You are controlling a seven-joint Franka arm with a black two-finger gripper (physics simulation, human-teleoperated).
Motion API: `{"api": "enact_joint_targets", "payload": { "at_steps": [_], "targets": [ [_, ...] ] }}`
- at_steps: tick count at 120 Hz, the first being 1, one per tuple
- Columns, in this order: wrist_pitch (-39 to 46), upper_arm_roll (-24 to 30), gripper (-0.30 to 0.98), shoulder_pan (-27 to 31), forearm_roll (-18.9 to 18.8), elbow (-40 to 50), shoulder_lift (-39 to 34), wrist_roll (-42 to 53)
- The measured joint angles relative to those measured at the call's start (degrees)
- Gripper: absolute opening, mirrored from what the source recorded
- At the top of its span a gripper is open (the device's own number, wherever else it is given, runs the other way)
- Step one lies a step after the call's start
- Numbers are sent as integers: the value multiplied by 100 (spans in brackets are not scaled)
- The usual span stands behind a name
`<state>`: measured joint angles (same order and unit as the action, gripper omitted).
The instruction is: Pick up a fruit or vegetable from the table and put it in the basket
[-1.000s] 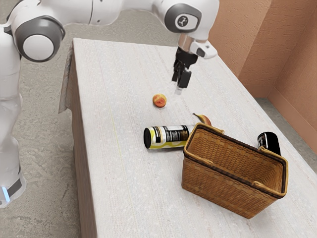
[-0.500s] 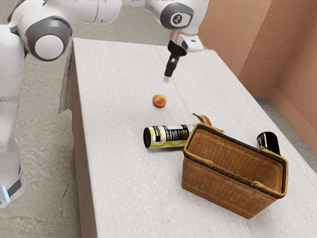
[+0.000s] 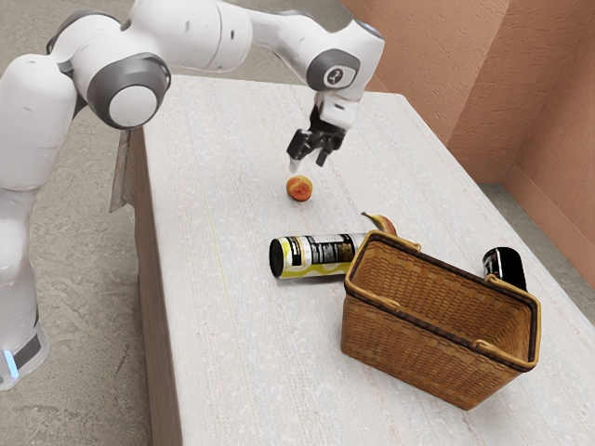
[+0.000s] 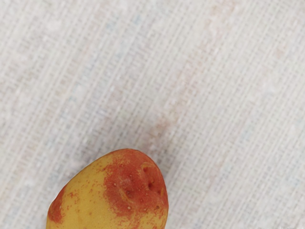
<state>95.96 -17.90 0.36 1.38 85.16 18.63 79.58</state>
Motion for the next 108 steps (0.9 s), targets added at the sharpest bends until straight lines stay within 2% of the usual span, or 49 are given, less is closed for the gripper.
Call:
{"api": "enact_joint_targets", "payload": {
  "at_steps": [50, 108],
  "targets": [
    [353, -4, 69, 31, 118, 117, 104, 1794],
    [389, -345, 69, -195, 577, 706, -221, 2829]
  ]
}}
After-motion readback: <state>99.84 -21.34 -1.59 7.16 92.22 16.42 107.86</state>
